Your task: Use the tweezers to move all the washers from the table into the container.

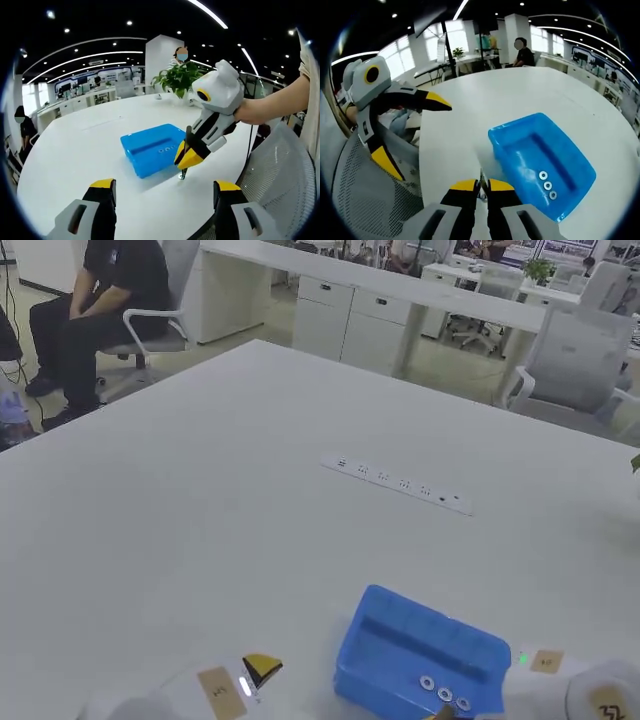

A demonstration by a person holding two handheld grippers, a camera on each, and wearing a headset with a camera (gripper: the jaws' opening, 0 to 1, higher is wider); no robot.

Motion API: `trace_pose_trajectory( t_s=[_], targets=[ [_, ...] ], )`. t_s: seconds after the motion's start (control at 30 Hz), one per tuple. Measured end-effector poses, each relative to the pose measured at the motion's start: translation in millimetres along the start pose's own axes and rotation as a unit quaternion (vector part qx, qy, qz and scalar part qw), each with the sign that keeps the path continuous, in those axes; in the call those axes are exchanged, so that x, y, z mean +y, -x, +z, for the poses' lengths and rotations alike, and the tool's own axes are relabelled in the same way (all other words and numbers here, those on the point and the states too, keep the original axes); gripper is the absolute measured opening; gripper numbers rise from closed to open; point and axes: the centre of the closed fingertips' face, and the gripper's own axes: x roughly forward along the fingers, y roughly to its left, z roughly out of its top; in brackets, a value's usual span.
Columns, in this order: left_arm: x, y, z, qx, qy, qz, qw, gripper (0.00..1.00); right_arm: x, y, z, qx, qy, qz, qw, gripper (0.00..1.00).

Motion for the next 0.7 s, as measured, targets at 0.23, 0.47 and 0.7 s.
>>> trace_pose_trajectory(
  t_s=[0.23, 0.47, 0.7],
  targets=[
    [-0.1, -0.2, 0.0, 0.0, 0.0, 0.0, 1.0, 0.81, 0.4, -1.4, 1.0, -0.006, 0.018, -0.012, 0.9998, 0.02],
    [-1.4, -0.5, -0.1, 0.0, 0.0, -0.003, 1.0, 0.81, 5.5, 12.3, 11.3, -0.028, -0.004, 0.002, 0.9996, 0.02],
    [-1.7, -0.4, 0.3, -0.002, -0.001, -0.003, 1.0, 0.81, 12.0, 29.0, 31.6, -0.044, -0.008, 0.03, 0.9986, 0.02]
  ],
)
